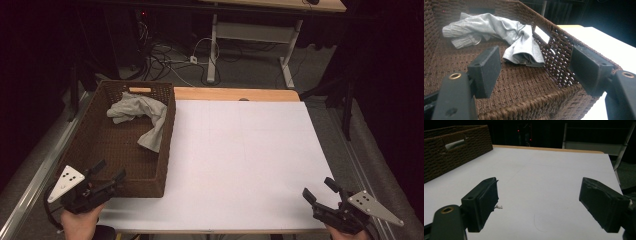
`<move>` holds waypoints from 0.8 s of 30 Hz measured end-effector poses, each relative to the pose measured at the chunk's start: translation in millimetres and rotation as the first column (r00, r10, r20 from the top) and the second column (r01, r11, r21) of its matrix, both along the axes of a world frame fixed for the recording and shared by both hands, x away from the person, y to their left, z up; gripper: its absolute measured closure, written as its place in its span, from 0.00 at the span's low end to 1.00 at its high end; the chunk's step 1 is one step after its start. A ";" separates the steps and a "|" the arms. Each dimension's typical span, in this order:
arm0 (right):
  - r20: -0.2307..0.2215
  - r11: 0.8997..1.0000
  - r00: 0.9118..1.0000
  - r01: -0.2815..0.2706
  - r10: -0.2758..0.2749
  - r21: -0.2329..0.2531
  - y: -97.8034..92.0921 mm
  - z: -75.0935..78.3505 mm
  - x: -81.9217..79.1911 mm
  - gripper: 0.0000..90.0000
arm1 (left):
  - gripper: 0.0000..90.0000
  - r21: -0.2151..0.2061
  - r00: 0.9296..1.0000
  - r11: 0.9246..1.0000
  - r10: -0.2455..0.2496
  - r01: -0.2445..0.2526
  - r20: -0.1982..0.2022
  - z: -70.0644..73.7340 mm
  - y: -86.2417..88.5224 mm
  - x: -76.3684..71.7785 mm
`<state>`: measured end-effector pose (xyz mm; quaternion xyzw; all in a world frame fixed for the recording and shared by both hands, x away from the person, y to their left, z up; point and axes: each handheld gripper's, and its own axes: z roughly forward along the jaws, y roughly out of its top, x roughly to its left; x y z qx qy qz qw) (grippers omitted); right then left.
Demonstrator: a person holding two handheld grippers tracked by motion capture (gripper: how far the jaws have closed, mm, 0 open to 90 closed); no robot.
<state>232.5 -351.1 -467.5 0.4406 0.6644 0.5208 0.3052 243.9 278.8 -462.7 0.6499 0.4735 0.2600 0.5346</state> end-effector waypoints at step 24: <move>-0.001 1.000 1.000 -0.006 0.006 -0.006 1.0 -0.4 0.5 0.18 | 0.28 0.010 0.999 0.999 -0.037 0.037 0.015 6.3 -9.7 -1.2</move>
